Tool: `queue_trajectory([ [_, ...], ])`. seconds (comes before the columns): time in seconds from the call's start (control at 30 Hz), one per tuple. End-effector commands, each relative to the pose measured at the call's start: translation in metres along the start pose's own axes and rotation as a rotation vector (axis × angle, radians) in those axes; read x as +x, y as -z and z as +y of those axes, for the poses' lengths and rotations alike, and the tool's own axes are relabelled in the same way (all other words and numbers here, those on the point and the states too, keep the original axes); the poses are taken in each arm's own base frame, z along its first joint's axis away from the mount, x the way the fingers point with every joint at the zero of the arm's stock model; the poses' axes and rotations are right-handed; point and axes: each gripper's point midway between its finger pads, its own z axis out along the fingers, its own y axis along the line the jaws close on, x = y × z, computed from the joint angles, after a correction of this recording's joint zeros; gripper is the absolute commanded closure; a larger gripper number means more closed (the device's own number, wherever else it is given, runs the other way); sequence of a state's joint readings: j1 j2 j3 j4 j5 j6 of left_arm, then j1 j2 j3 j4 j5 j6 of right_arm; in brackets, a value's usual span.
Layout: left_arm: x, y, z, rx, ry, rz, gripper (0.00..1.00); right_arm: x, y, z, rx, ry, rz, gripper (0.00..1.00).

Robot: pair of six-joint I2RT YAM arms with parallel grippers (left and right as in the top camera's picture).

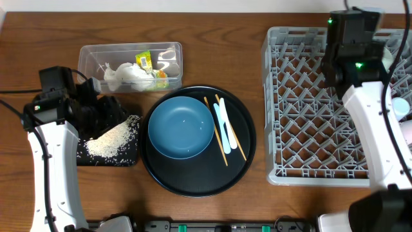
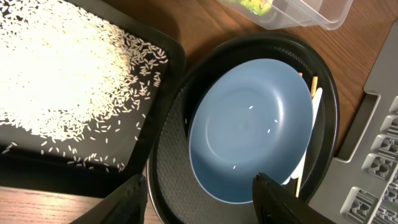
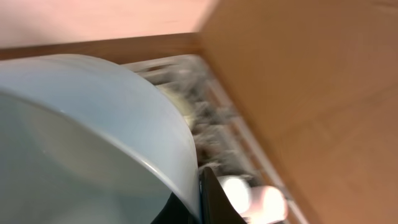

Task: Sort waste into correct bins and load items into the dishwasher rack
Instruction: 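Carry the light-blue cup to the rack's far edge and release it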

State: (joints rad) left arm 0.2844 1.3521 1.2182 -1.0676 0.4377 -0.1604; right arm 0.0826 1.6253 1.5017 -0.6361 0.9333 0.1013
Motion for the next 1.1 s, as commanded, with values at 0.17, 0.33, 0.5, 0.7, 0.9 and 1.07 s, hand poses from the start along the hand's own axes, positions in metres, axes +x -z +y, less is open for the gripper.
queue_trajectory([
  [0.17, -0.001, 0.003, 0.001, -0.008, -0.004, -0.010, 0.44, 0.013, -0.037, -0.032, 0.345, -0.013, 0.024, 0.98],
  [0.33, -0.001, 0.003, 0.001, -0.008, -0.004, -0.010, 0.44, 0.029, -0.056, -0.022, 0.385, 0.044, 0.063, 0.98],
  [0.5, -0.001, 0.003, 0.001, -0.008, -0.004, -0.010, 0.44, 0.041, -0.069, -0.009, 0.405, 0.085, 0.083, 0.99],
  [0.7, -0.001, 0.003, 0.001, -0.007, -0.004, -0.010, 0.44, 0.055, -0.078, 0.007, 0.400, 0.133, 0.105, 0.99],
  [0.9, -0.002, 0.003, 0.001, -0.007, -0.005, -0.011, 0.44, 0.067, -0.084, 0.025, 0.390, 0.186, 0.120, 0.99],
  [1.07, -0.001, 0.003, 0.001, -0.007, -0.005, -0.011, 0.44, 0.077, -0.089, 0.033, 0.389, 0.223, 0.137, 0.99],
])
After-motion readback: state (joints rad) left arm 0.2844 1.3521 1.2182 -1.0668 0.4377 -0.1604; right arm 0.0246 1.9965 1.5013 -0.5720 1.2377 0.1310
